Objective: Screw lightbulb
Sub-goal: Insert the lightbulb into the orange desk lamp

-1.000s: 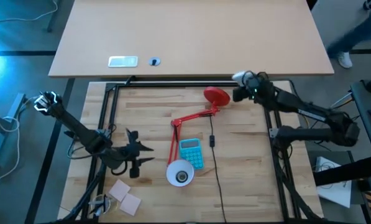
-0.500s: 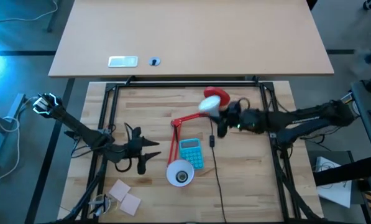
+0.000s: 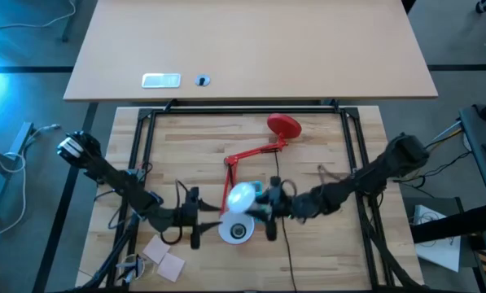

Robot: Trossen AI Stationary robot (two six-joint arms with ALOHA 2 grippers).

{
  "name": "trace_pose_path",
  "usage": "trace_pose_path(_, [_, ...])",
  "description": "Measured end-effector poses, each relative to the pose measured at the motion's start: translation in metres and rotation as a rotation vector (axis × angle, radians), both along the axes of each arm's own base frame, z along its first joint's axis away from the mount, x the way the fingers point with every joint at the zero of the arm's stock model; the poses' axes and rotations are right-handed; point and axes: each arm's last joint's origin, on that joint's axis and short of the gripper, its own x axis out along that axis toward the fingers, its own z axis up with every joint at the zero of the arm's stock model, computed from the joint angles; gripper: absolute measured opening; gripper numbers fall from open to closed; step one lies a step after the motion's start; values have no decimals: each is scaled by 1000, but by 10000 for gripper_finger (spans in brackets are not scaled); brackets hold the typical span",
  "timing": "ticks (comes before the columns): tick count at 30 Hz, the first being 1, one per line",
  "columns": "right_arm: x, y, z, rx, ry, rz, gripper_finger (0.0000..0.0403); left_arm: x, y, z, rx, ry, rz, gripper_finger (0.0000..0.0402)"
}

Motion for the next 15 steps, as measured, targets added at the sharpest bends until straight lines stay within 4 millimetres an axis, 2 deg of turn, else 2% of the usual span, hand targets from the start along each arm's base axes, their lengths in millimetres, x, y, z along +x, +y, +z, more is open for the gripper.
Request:
trace_pose_path(4, [26,19,-8,-53,28,22,146,0,-11,-3,17,-33,21,184])
trace_pose_path(8, [44,29,-16,-86,79,28,142,-5,-16,-1,21,-44,11,184])
trace_pose_path(15, [53,33,-22,-127,188,28,150,-15,-15,9,33,-41,43,184])
